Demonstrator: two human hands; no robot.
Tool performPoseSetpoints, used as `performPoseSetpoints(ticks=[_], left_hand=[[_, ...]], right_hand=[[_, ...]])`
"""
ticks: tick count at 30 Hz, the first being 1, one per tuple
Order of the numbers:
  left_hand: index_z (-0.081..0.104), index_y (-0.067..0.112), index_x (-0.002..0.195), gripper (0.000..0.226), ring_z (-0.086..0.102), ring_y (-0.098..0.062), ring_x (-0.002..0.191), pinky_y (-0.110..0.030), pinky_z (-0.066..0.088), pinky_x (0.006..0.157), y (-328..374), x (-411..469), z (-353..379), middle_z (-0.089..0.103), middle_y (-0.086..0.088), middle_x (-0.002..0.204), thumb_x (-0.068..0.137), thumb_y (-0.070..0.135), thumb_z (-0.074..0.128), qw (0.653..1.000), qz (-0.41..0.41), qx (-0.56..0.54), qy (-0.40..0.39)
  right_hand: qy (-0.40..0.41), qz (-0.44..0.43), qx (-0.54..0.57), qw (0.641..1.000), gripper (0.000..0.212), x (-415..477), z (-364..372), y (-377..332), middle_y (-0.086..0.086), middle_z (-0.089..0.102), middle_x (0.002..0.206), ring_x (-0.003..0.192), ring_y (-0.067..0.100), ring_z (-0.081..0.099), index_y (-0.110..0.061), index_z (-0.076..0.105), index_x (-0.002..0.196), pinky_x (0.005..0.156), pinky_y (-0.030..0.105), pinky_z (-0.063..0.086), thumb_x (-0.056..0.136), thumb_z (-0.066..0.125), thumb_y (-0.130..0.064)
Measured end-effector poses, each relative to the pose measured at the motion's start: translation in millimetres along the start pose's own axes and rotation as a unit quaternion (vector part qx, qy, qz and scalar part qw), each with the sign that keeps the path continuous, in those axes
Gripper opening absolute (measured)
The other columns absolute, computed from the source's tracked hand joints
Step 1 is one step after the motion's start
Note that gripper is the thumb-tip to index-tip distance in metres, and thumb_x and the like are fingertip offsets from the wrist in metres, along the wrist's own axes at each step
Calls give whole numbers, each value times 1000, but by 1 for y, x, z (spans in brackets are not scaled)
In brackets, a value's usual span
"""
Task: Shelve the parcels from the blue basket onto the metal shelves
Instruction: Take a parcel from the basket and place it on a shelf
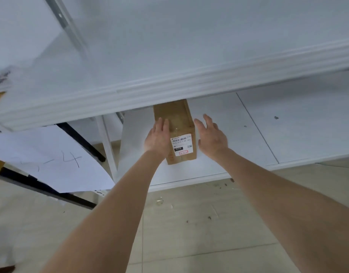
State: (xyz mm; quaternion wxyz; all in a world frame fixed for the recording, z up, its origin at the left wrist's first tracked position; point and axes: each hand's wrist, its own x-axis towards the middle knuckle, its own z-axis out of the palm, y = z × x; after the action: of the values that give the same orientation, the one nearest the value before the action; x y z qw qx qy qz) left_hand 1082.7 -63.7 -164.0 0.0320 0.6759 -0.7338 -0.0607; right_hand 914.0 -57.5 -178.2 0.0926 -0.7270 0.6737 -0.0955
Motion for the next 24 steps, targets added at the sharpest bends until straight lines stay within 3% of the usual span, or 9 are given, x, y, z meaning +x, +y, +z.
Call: performPoseSetpoints(ticks=[4,9,17,24], left_hand=[[18,19,148,83,38,-26,130,-37,47,93,46,-26,-35,22,-6,148,80,3,64,996,26,30,-83],[15,14,149,69,38,-27,132,-40,46,92,134,-53,-96,17,-7,152,91,4,50,980,117,81,-139],[18,13,149,60,41,-23,126,-36,44,92,293,-93,-176,27,-7,147,95,9,45,945,281,88,-140],[23,11,146,58,41,-26,126,-40,44,91,464,-139,-212,30,-9,145,93,11,46,895,415,95,-132]], right_hand=[[-37,54,-10,998,69,-40,-50,27,7,12,156,135,27,30,-20,20,149,95,35,45,91,55,-10],[-47,118,-14,992,61,-96,-133,64,11,26,147,131,27,33,-16,24,148,94,35,44,94,53,-16],[-6,261,-13,965,56,-193,-277,154,11,32,139,125,27,35,-15,30,144,92,34,43,93,54,-19],[25,399,-2,916,54,-287,-358,254,11,32,139,131,29,31,-18,30,145,96,37,42,95,51,-15]])
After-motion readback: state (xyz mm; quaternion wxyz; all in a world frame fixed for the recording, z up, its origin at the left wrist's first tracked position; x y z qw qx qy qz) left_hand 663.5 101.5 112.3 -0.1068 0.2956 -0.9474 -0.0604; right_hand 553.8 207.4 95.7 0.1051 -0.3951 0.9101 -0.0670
